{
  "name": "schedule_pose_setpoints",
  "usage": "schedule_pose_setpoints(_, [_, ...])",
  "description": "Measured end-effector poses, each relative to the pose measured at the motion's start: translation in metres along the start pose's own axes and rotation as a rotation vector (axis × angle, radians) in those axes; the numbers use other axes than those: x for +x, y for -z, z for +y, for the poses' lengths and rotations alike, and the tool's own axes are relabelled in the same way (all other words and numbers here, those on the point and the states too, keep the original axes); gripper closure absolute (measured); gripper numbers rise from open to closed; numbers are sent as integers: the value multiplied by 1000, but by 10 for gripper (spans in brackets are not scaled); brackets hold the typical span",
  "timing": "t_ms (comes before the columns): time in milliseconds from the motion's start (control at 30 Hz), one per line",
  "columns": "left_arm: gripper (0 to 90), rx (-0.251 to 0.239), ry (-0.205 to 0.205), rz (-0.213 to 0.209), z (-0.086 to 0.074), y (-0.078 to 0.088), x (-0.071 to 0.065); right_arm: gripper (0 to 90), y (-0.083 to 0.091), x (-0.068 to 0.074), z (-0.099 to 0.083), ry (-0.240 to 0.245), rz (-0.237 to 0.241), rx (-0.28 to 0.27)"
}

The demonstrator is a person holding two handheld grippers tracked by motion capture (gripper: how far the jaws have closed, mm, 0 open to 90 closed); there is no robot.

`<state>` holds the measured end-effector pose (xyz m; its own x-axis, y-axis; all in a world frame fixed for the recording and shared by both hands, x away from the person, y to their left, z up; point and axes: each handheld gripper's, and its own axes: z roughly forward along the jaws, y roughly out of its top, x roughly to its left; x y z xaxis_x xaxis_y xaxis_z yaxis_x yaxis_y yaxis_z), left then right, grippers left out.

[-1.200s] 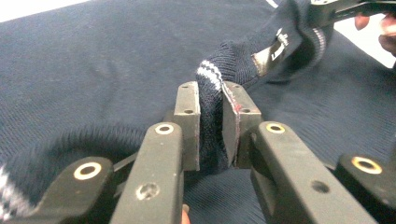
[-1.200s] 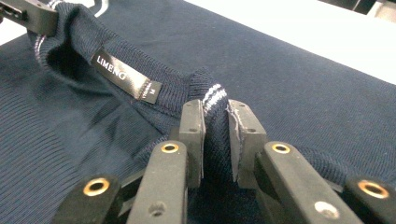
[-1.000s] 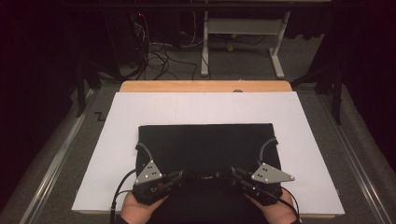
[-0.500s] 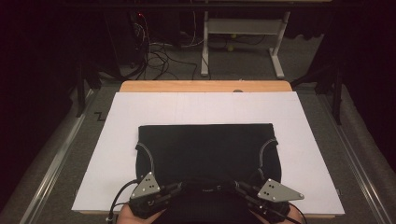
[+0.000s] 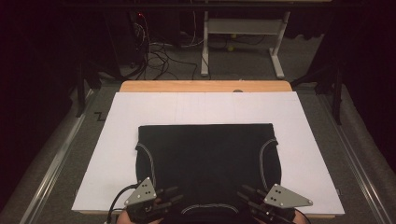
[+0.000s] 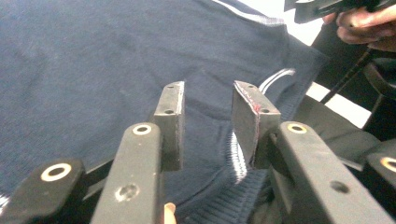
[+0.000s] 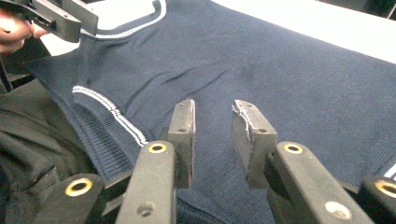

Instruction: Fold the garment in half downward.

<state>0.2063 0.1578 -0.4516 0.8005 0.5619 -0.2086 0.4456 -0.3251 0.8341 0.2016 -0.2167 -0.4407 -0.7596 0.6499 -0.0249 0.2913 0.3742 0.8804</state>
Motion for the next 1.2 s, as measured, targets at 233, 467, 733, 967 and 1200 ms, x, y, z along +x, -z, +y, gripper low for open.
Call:
schedule_pose_setpoints(233, [497, 10, 28, 49, -5, -2, 14, 599, -5, -9, -5, -22, -44, 14])
schedule_pose_setpoints(467, [375, 15, 58, 92, -9, -2, 28, 450, -9, -22, -11, -81, -85, 13])
schedule_pose_setpoints(733, [263, -1, 92, 117, -10, 6, 45, 290, -9, -38, -16, -105, -163, 0])
schedule_pose_setpoints(967, [139, -23, 107, 176, -10, 15, 57, 167, -7, -49, -19, -148, -184, -11])
schedule_pose_setpoints(1200, [121, -69, 133, 213, -11, 29, 73, 93, -4, -56, -19, -176, -199, -32])
